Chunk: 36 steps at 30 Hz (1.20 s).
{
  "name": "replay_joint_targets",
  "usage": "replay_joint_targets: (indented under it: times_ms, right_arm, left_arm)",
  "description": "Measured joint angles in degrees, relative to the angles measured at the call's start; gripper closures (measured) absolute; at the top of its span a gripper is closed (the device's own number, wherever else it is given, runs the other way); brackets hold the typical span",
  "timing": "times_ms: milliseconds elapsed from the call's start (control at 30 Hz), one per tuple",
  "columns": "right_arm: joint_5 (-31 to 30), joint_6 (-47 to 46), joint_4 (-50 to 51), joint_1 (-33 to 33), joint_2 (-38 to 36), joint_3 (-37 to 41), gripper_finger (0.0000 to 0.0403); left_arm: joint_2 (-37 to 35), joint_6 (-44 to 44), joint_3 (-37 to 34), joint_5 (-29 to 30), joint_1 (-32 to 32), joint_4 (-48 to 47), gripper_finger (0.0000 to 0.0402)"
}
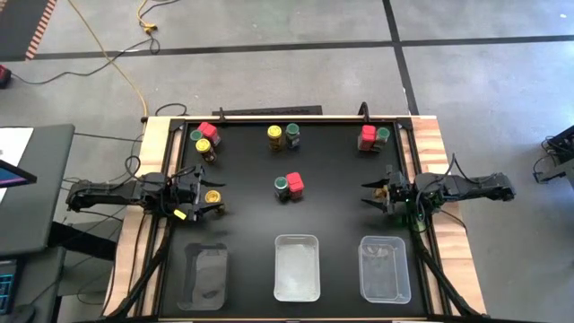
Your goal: Sort spices by type
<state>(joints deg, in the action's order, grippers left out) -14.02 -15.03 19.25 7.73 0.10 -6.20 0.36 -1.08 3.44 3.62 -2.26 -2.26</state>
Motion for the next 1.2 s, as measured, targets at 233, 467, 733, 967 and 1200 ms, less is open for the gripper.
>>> replay_joint_targets:
  times_ms: [233, 467, 733, 967, 1200]
  right_arm:
    - [0.0, 0.0, -0.73, 0.0, 0.0, 0.07, 0.0117]
    - [0.0, -0.17, -1.53, 0.0, 0.0, 0.13, 0.0117]
    - [0.0, -3.99, -2.34, 0.0, 0.0, 0.17, 0.0117]
    - [0.0, -4.04, -3.25, -0.02, 0.0, 0.17, 0.0117]
    - [0.0, -4.01, -6.23, -0.38, 0.02, 0.17, 0.0117]
  left_arm:
    - [-0.02, 0.0, 0.02, -0.02, 0.0, 0.02, 0.0121]
    - [0.0, 0.0, 0.0, -0.02, 0.0, 0.02, 0.0121]
    - [-0.01, 0.0, 0.0, 0.0, 0.0, 0.01, 0.0121]
    - [-0.02, 0.0, 0.0, 0.0, 0.0, 0.0, 0.0121]
    - [-0.02, 0.0, 0.02, -0.02, 0.0, 0.01, 0.0121]
